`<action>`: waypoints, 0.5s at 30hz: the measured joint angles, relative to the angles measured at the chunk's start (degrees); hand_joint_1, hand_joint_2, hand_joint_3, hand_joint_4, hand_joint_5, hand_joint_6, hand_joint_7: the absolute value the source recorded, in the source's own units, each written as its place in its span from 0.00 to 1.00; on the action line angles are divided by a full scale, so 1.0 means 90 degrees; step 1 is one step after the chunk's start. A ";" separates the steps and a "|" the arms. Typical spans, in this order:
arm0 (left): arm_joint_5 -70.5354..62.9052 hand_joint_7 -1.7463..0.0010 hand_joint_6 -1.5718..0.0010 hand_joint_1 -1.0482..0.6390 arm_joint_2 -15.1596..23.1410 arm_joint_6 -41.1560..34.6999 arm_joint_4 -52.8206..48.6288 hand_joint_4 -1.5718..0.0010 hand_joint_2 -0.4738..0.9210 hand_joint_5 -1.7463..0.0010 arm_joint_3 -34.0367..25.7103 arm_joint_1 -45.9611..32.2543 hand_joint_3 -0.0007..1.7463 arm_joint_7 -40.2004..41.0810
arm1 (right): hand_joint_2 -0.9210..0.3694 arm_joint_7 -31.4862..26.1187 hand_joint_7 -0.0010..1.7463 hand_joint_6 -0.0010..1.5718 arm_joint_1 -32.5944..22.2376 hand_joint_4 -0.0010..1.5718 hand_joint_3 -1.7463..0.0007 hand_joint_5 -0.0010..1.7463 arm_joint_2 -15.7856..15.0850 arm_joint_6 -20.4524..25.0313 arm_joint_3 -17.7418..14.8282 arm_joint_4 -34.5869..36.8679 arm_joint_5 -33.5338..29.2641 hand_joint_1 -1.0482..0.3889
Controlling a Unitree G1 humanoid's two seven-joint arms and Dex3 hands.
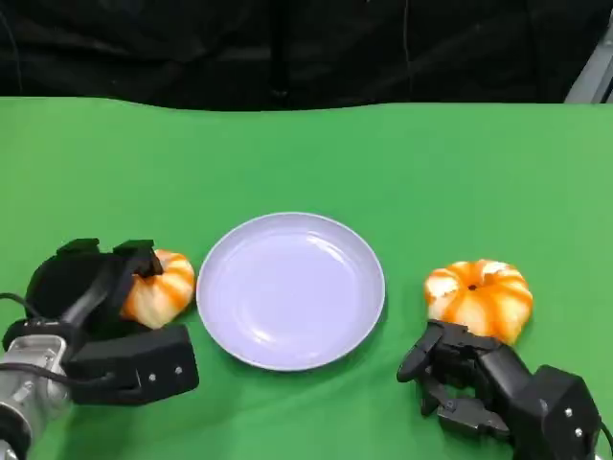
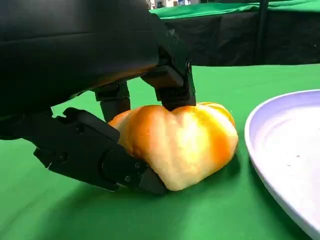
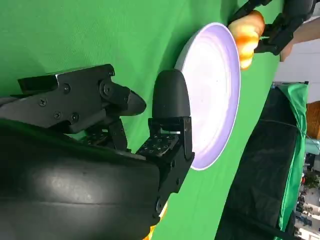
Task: Grasp the bread from the table and place it into the plate.
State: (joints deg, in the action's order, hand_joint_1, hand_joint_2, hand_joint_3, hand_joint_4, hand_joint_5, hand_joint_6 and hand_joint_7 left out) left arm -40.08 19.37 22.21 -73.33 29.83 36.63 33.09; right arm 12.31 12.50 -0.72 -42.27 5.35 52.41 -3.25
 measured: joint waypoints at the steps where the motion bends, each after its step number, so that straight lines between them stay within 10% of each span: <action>1: 0.0006 0.18 0.59 0.55 -0.0006 0.0000 -0.0007 0.65 1.00 0.00 -0.0033 -0.0007 0.01 0.0019 | 0.02 0.0000 0.76 0.46 0.0000 0.43 0.66 0.99 0.0000 0.0001 0.0000 0.0000 0.0000 0.74; 15: 0.0139 0.11 0.63 0.58 0.0013 0.0230 -0.0023 0.66 0.98 0.00 -0.0314 -0.0165 0.00 0.0684 | 0.02 0.0004 0.76 0.46 0.0005 0.44 0.66 0.99 0.0000 -0.0014 -0.0009 0.0022 0.0014 0.74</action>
State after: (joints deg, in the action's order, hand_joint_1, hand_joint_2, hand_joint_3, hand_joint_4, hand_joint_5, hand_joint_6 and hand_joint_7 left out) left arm -38.83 19.49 24.28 -73.53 27.00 35.14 39.25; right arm 12.35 12.55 -0.72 -42.39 5.26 52.61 -3.12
